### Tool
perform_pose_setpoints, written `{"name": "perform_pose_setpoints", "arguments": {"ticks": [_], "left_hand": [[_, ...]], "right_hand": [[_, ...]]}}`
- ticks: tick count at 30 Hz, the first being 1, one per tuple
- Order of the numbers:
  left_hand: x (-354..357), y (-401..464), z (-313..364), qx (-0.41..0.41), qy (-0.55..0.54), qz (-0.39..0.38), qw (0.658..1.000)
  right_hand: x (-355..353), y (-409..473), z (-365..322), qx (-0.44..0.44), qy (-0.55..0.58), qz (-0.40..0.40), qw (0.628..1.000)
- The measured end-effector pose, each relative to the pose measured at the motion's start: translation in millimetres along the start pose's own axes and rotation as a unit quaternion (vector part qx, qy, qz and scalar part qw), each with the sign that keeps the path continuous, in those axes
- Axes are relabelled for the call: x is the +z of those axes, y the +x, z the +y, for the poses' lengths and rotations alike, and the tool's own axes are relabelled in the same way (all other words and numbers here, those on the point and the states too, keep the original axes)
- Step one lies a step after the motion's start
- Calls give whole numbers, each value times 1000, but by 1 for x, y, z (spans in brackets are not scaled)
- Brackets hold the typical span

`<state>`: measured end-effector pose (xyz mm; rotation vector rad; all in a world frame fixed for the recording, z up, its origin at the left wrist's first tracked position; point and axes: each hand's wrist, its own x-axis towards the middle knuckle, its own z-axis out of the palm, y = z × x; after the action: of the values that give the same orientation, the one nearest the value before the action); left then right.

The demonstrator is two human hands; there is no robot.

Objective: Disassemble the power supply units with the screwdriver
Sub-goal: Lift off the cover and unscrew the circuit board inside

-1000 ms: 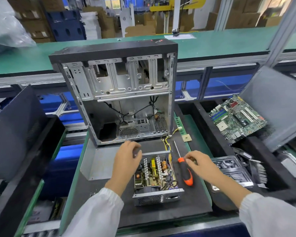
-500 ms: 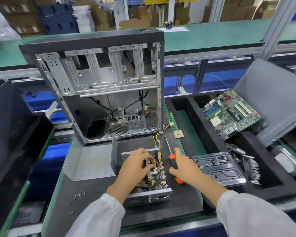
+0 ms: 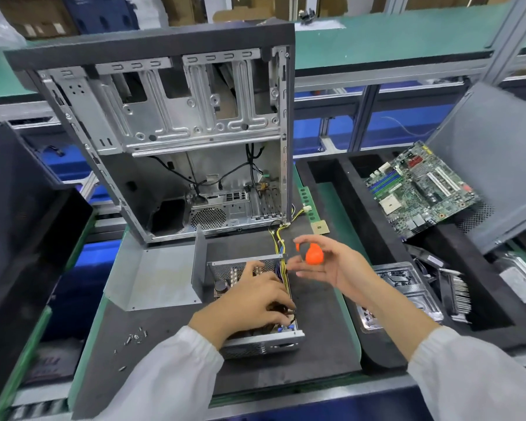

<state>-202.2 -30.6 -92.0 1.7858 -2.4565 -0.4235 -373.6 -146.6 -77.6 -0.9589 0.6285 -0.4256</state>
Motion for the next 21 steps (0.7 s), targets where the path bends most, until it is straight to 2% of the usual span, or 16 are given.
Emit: {"name": "perform_pose_setpoints", "arguments": {"ticks": [2,4,7,8,10,12,14,17,21], "left_hand": [[1,2,0,6,-15,-21,1000],[0,2,-1,6,-34,-26,999],[1,0,-4,-9,-79,-17,997],[2,-1,-4,-12,-91,-10,996],[4,-3,-3,-15,-111,8,994],[5,-4,-2,-19,-128,27,991],[6,-4,-2,-25,-131,34,990],[8,-4,-3,-23,-123,39,991],[10,-3,-3,-15,-111,25,993]], "right_hand": [[-6,0,2,-27,-40,-37,998],[-9,2,6,-59,-128,-50,989],[-12,3,19,-104,-304,-34,947],[-13,2,24,-116,-384,-29,916],[-18,0,36,-129,-553,-43,822],[-23,-4,48,-107,-652,-68,748],[-22,-8,56,-94,-692,-75,712],[-22,-8,62,-115,-722,-65,679],[-24,-9,64,-138,-712,-48,686]]}}
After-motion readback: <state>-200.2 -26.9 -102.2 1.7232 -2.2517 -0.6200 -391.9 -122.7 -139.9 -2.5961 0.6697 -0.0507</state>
